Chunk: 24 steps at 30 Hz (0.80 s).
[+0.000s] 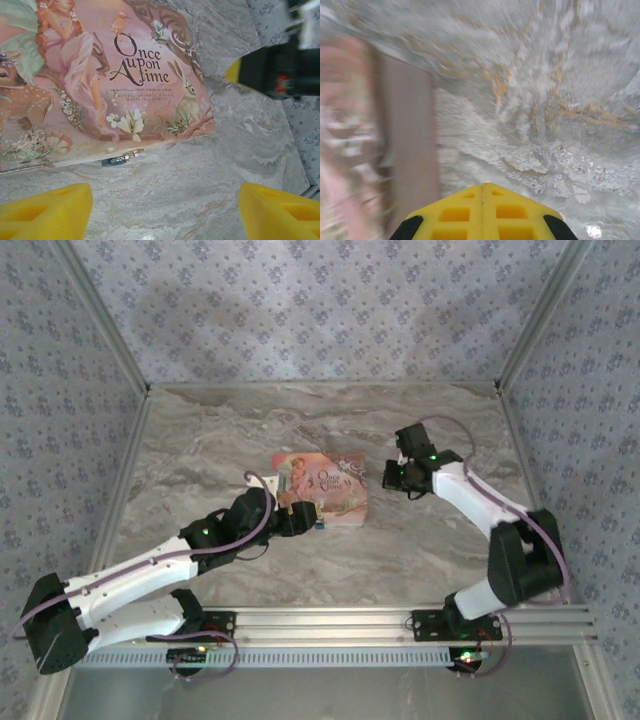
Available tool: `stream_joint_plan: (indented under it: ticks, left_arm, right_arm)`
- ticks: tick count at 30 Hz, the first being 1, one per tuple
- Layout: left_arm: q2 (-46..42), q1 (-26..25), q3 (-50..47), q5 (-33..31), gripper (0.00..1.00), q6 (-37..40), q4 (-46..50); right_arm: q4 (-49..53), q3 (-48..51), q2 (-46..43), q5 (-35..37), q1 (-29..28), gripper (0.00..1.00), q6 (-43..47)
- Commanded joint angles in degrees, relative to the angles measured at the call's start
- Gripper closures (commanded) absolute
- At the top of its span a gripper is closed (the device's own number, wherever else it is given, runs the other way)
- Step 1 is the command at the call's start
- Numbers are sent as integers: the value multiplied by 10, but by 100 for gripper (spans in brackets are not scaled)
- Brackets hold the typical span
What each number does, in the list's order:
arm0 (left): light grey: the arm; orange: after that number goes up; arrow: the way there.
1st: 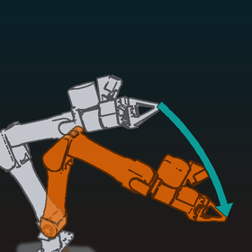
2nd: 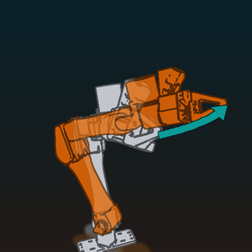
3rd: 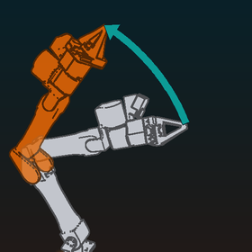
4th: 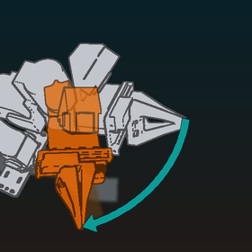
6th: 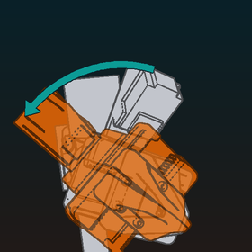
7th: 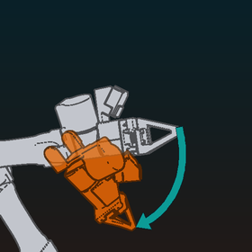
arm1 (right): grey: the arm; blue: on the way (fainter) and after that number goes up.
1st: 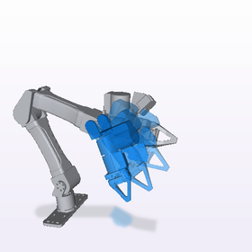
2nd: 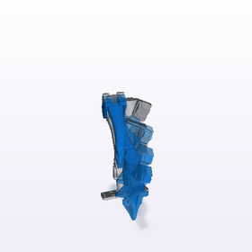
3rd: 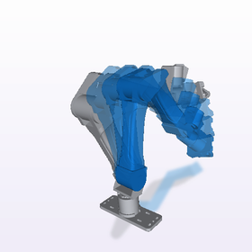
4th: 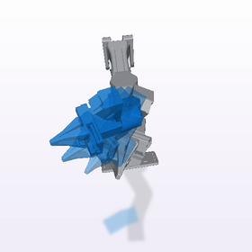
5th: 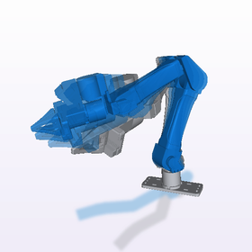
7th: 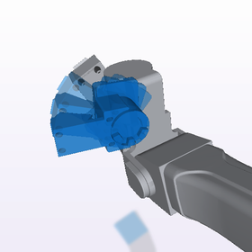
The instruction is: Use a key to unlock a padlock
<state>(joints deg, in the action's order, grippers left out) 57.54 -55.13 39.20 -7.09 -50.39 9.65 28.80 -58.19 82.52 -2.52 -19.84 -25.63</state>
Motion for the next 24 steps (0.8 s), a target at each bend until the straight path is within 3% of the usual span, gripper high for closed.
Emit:
stream_joint_plan:
  ticks: [1,7,12,16,17,20,24]
  left_arm:
    - [12,-2,35,2,23,15,-9]
    - [34,-2,75,23,22,37,-34]
    - [51,-2,117,77,19,81,-76]
    - [65,12,136,156,15,98,-138]
    - [67,16,136,174,2,99,-155]
    - [75,26,137,238,7,106,-211]
    - [91,25,147,308,3,111,-259]
  right_arm:
    - [28,11,-71,-34,7,100,-5]
    - [40,1,-195,-136,16,100,-24]
    - [40,-37,-251,-264,26,100,-48]
    - [29,-56,-265,-363,30,100,-70]
    - [20,-58,-267,-378,31,100,-75]
    - [-21,-57,-272,-438,30,100,-117]
    - [-44,-58,-278,-481,25,100,-149]
